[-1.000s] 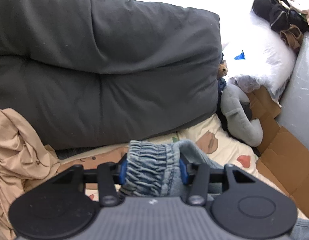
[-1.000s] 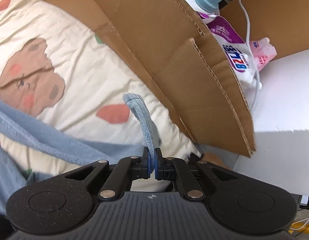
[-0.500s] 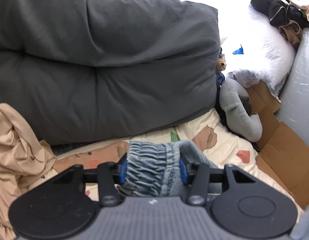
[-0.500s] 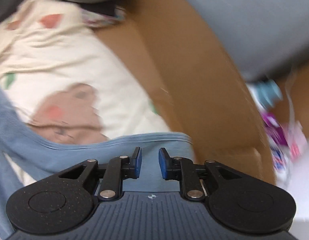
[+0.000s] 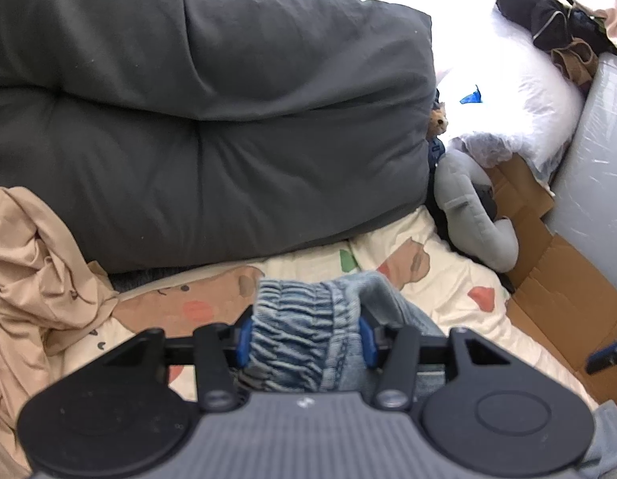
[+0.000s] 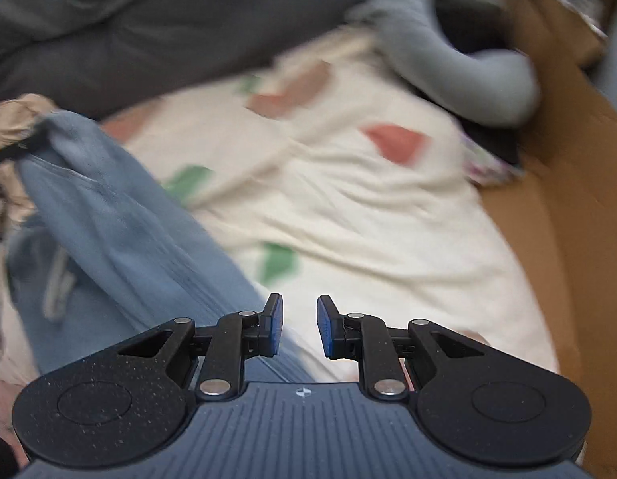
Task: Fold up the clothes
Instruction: 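Open the right gripper and bring it toward the left gripper, then grasp the elastic waistband with the right gripper while the left gripper releases it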
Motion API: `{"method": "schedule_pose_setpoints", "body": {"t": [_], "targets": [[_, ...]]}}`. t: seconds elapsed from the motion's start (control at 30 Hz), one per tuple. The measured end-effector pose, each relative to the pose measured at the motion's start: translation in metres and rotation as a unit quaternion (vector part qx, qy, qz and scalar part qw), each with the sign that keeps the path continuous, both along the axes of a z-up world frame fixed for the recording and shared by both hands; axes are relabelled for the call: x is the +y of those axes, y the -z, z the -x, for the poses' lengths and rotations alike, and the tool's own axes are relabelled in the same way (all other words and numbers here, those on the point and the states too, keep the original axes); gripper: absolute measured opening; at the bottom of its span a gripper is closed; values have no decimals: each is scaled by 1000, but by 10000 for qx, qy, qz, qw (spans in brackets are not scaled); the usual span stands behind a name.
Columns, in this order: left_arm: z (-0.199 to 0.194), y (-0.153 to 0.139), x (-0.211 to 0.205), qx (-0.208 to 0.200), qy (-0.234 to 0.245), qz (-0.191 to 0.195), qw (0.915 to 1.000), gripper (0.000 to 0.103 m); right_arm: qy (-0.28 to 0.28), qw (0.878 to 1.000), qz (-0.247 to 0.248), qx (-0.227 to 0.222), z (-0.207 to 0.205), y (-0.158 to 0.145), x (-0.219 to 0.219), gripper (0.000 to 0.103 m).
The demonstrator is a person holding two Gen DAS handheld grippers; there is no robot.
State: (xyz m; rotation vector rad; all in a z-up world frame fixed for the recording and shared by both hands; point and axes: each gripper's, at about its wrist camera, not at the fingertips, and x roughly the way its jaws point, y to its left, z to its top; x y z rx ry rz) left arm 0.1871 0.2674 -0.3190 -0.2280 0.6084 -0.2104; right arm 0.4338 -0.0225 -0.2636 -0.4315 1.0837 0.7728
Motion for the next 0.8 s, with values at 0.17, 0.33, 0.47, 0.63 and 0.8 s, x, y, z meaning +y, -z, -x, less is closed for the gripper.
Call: {"method": "schedule_pose_setpoints", "body": {"t": [0.17, 0.33, 0.47, 0.63, 0.8], "targets": [[4, 5, 2, 34, 33, -18, 10000, 53, -670, 9974, -246, 65, 8, -1, 62, 25], [10, 8, 2, 16, 75, -125, 9999, 53, -1339, 9899, -466, 41, 20, -4, 116, 31], [15, 10, 0, -29, 167, -277, 9995, 53, -1827, 9808, -675, -36, 26, -10, 159, 36], [19, 12, 0, -59, 294, -410, 9987, 54, -2566, 9631, -814, 29, 29, -18, 214, 50], [22, 15, 1, -67, 392, -500, 9980, 54, -3397, 9384, -624, 97, 36, -16, 261, 54]]}}
